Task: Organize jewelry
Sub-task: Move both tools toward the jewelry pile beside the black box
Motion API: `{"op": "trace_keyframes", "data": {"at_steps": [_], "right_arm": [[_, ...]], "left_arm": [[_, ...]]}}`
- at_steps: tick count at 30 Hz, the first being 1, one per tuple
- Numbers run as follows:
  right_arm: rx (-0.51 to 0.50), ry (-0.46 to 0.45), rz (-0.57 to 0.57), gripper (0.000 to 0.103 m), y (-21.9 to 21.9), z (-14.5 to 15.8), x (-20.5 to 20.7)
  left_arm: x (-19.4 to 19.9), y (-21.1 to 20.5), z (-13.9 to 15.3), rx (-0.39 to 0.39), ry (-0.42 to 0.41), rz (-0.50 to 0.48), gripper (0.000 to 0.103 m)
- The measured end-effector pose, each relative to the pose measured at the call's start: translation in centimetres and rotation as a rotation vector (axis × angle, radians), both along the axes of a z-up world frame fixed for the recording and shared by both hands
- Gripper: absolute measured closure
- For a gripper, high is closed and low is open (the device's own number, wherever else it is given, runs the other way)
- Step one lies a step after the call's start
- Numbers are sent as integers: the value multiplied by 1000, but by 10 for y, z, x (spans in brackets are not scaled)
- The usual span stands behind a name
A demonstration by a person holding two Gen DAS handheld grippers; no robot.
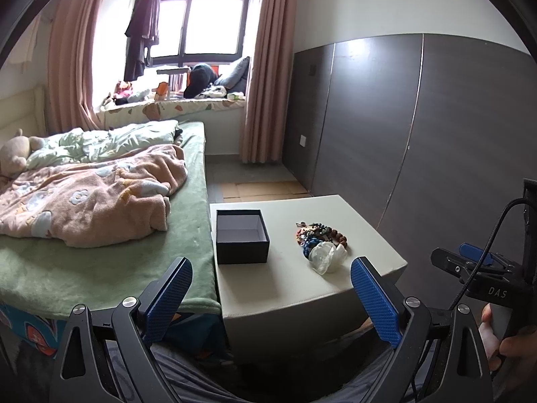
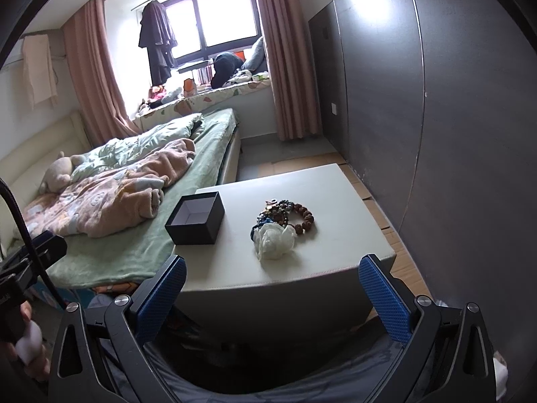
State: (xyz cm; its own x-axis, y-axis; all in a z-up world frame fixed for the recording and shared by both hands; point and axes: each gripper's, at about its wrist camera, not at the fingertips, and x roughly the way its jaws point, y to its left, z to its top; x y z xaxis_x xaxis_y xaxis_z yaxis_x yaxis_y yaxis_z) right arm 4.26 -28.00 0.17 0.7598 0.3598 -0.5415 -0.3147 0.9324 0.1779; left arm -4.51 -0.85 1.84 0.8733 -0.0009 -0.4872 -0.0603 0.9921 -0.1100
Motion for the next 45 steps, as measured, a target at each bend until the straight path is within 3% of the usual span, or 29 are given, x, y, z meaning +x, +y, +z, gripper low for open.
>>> {"op": "trace_keyframes", "data": {"at_steps": [27, 45], "right_arm": [[-3, 12, 0, 0, -3, -2, 5], [56, 101, -54, 0, -31, -23, 53]], "left_arm": [[9, 1, -2, 20, 18, 22, 7], [83, -13, -33, -16, 122, -18, 7]]}}
